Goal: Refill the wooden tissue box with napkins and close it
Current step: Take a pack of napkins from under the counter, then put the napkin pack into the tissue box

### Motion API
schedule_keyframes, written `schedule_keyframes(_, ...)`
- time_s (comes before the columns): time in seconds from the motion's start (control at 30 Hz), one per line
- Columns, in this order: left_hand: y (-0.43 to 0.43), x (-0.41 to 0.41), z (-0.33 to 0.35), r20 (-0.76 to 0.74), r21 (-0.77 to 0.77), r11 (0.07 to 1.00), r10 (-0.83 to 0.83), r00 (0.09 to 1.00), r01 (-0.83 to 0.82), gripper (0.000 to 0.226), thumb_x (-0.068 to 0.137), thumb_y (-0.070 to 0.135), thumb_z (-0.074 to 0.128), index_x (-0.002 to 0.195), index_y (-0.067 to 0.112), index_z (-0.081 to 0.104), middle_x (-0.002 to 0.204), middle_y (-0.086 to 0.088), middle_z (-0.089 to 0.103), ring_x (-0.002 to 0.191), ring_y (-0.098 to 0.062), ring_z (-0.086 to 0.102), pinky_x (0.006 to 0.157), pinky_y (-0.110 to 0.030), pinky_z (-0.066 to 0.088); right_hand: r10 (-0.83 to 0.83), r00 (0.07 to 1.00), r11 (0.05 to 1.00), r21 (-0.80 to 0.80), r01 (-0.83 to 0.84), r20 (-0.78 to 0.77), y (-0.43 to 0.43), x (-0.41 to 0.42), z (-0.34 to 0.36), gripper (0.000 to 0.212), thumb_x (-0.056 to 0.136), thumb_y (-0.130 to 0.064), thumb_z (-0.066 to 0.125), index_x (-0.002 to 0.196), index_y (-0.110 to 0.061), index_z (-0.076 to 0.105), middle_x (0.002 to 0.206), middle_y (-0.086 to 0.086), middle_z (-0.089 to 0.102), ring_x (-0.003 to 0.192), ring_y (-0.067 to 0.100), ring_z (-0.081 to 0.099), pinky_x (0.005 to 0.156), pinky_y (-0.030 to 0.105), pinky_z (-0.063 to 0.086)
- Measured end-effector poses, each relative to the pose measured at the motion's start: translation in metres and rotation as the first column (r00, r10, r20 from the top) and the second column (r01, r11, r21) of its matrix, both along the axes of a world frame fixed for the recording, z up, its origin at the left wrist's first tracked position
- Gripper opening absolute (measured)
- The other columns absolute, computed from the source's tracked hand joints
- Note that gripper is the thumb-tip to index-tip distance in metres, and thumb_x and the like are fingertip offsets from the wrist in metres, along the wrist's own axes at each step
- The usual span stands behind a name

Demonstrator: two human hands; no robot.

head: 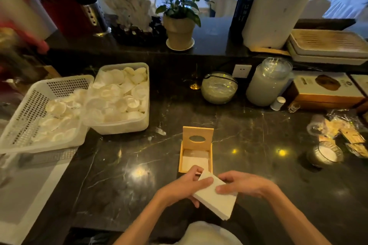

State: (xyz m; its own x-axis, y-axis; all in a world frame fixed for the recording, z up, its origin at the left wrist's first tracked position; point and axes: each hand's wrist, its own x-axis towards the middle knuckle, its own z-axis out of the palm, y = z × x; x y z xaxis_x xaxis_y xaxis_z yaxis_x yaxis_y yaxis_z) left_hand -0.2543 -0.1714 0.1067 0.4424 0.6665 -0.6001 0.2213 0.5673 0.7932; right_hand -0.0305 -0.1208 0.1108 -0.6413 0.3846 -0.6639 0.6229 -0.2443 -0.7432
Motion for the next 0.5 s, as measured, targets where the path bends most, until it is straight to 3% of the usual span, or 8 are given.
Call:
schedule_keyframes(0.07, 0.005, -0.011, 0.003, 0.0, 0.043, 0.998, 0.047, 0.999, -0.047, 0.031, 0.097, 0.053, 0.049, 0.12, 0.032, 0.046, 0.118, -0.008, 0.063, 0.103, -0.024, 0.069, 0.068, -0.029, 0.059, -0.103, 0.994, 0.994, -0.034, 0.102, -0.028, 0.0, -0.006, 0.001, 0.045, 0.088, -0.04, 0.066, 0.128, -0.023, 0.054, 0.124, 0.003, 0.064, 0.113, 0.014, 0.063, 0.103, 0.036, 0.049)
schedule_keyframes(0.13, 0.012, -0.022, -0.004, -0.051, 0.17, 0.965, 0.209, 0.977, -0.198, 0.024, 0.1, 0.046, 0.045, 0.116, 0.029, 0.051, 0.109, -0.008, 0.067, 0.089, -0.02, 0.07, 0.066, -0.028, 0.056, -0.314, 0.938, 0.939, -0.195, 0.284, -0.146, -0.003, -0.007, -0.005, 0.057, 0.081, -0.036, 0.07, 0.131, -0.018, 0.051, 0.125, 0.007, 0.064, 0.114, 0.018, 0.065, 0.099, 0.038, 0.052)
schedule_keyframes(0.17, 0.018, -0.027, -0.007, -0.091, 0.24, 0.925, 0.324, 0.941, -0.295, 0.02, 0.101, 0.04, 0.047, 0.114, 0.027, 0.052, 0.106, -0.007, 0.066, 0.086, -0.017, 0.069, 0.067, -0.03, 0.055, -0.441, 0.871, 0.878, -0.302, 0.37, -0.216, -0.005, -0.009, -0.009, 0.056, 0.082, -0.029, 0.068, 0.132, -0.015, 0.049, 0.125, 0.01, 0.064, 0.114, 0.022, 0.065, 0.095, 0.037, 0.054)
schedule_keyframes(0.23, 0.032, -0.039, -0.022, -0.15, 0.301, 0.859, 0.472, 0.869, -0.414, 0.02, 0.101, 0.029, 0.049, 0.12, 0.023, 0.049, 0.111, -0.004, 0.062, 0.092, -0.012, 0.064, 0.071, -0.028, 0.054, -0.698, 0.64, 0.69, -0.539, 0.482, -0.321, -0.01, -0.013, -0.018, 0.055, 0.083, -0.014, 0.063, 0.136, -0.011, 0.046, 0.129, 0.017, 0.062, 0.121, 0.032, 0.061, 0.092, 0.041, 0.054)
schedule_keyframes(0.27, 0.039, -0.045, -0.032, -0.161, 0.278, 0.858, 0.485, 0.86, -0.431, 0.028, 0.101, 0.026, 0.049, 0.128, 0.022, 0.045, 0.12, -0.005, 0.058, 0.1, -0.013, 0.062, 0.076, -0.026, 0.053, -0.804, 0.496, 0.573, -0.653, 0.496, -0.328, -0.011, -0.017, -0.025, 0.061, 0.08, -0.008, 0.066, 0.138, -0.01, 0.046, 0.133, 0.021, 0.06, 0.124, 0.037, 0.057, 0.092, 0.046, 0.053)
schedule_keyframes(0.33, 0.048, -0.052, -0.051, -0.189, 0.189, 0.897, 0.433, 0.881, -0.4, 0.048, 0.1, 0.024, 0.05, 0.146, 0.021, 0.034, 0.143, -0.008, 0.045, 0.126, -0.022, 0.051, 0.098, -0.037, 0.05, -0.916, 0.276, 0.395, -0.778, 0.489, -0.292, -0.009, -0.028, -0.037, 0.072, 0.075, -0.005, 0.071, 0.142, -0.013, 0.045, 0.137, 0.023, 0.056, 0.128, 0.043, 0.052, 0.096, 0.053, 0.051)
schedule_keyframes(0.4, 0.051, -0.05, -0.064, -0.177, 0.117, 0.934, 0.355, 0.918, -0.338, 0.057, 0.101, 0.02, 0.049, 0.152, 0.026, 0.025, 0.154, -0.005, 0.035, 0.14, -0.025, 0.039, 0.113, -0.047, 0.039, -0.952, 0.158, 0.305, -0.79, 0.531, -0.262, -0.005, -0.045, -0.043, 0.058, 0.086, -0.009, 0.056, 0.142, -0.016, 0.045, 0.133, 0.02, 0.059, 0.126, 0.042, 0.053, 0.095, 0.052, 0.052)
schedule_keyframes(0.5, 0.05, -0.046, -0.082, -0.174, 0.119, 0.946, 0.318, 0.932, -0.301, 0.058, 0.098, 0.012, 0.05, 0.149, 0.033, 0.03, 0.153, -0.003, 0.039, 0.139, -0.023, 0.04, 0.113, -0.05, 0.039, -0.97, 0.074, 0.229, -0.759, 0.61, -0.233, -0.001, -0.065, -0.052, 0.048, 0.092, -0.016, 0.044, 0.139, -0.016, 0.046, 0.127, 0.018, 0.063, 0.123, 0.039, 0.055, 0.087, 0.048, 0.055)
